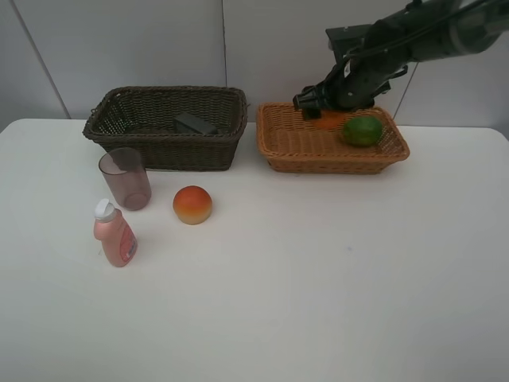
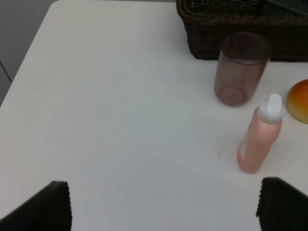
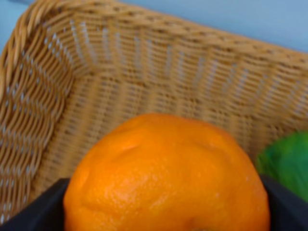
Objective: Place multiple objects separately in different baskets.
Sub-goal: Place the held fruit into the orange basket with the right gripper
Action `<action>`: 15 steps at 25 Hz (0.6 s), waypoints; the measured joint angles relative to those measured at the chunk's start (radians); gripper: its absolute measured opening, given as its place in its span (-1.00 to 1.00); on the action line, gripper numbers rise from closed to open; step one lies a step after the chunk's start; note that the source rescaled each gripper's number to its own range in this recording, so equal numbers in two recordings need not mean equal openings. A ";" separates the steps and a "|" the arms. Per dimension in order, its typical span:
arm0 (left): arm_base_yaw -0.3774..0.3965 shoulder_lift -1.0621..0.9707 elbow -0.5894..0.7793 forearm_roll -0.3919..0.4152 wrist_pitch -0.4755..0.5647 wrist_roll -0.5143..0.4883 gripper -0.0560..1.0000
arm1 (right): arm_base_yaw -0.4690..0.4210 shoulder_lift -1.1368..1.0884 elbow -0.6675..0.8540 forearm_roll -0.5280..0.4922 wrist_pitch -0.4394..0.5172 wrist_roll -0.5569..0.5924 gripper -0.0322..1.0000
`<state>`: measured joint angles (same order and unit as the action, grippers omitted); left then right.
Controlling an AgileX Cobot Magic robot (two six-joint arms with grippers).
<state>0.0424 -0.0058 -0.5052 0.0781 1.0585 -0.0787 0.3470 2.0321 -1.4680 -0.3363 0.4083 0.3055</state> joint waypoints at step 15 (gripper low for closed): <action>0.000 0.000 0.000 0.001 0.000 0.000 1.00 | -0.002 0.105 -0.001 0.000 -0.197 -0.002 0.88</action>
<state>0.0424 -0.0058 -0.5052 0.0793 1.0585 -0.0787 0.3447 2.1371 -1.4690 -0.3366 0.2111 0.3038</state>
